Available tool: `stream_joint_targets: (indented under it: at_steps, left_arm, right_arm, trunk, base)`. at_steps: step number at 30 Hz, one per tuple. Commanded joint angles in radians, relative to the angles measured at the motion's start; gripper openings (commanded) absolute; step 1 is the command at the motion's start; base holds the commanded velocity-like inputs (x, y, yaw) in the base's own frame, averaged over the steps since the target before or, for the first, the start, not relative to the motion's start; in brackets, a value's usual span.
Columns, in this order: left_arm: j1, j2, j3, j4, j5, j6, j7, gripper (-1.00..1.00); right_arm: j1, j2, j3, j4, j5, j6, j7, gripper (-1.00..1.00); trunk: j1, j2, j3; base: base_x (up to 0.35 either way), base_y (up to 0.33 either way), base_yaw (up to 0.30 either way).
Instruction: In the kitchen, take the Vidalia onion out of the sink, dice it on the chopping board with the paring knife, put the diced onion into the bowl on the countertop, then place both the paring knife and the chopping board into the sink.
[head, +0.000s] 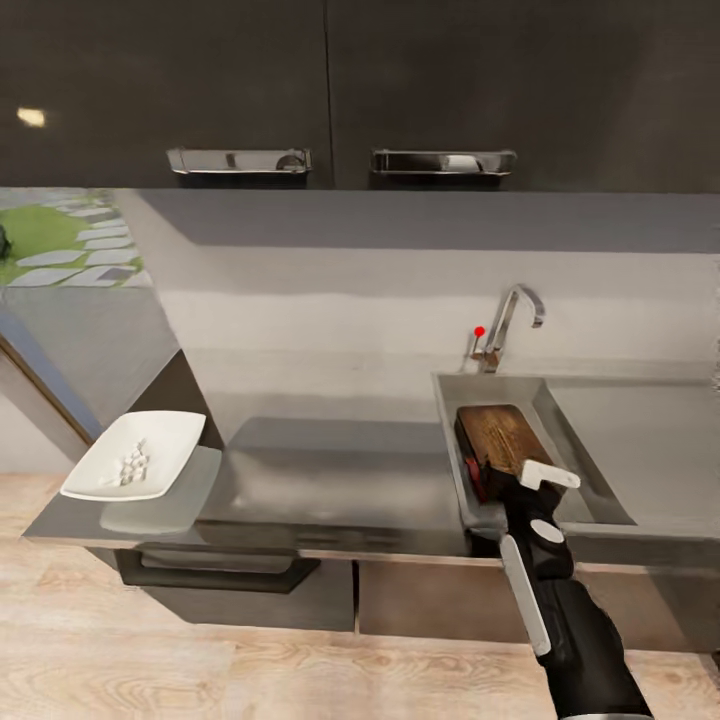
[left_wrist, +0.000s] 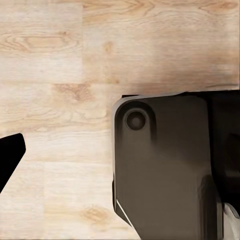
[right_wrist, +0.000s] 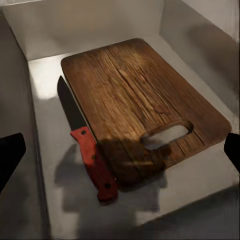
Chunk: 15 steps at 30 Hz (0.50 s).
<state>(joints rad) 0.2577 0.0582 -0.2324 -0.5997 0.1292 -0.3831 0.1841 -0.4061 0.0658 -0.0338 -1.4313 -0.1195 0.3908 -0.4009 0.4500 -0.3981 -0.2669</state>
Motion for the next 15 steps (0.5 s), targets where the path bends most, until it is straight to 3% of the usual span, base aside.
stream_joint_targets:
  at_steps: [1, 4, 10, 15]
  left_arm:
    - [0.000, 0.002, -0.008, -0.002, 0.010, -0.002, 0.007, 1.00]
    - [0.000, 0.002, -0.008, -0.002, 0.010, -0.002, 0.008, 1.00]
    - [0.000, 0.002, -0.007, -0.002, 0.010, -0.002, 0.008, 1.00]
    - [0.000, 0.002, -0.007, -0.004, 0.010, -0.002, 0.009, 1.00]
  right_arm:
    - [0.018, 0.001, 0.001, -0.009, 0.006, -0.017, 0.006, 1.00]
    - [0.085, 0.001, 0.007, -0.025, 0.034, -0.085, 0.028, 1.00]
    - [0.226, 0.000, 0.063, -0.030, 0.119, -0.236, 0.041, 1.00]
    - [0.335, 0.000, 0.067, -0.024, 0.144, -0.314, 0.112, 1.00]
  trunk:
    - [0.000, -0.002, -0.002]
    - [0.000, -0.002, -0.002]
    - [0.000, -0.002, -0.002]
    - [0.000, -0.002, -0.002]
  base:
    - [-0.335, 0.000, 0.000]
    - [-0.335, 0.000, 0.000]
    - [-0.335, 0.000, 0.000]
    - [-0.335, 0.000, 0.000]
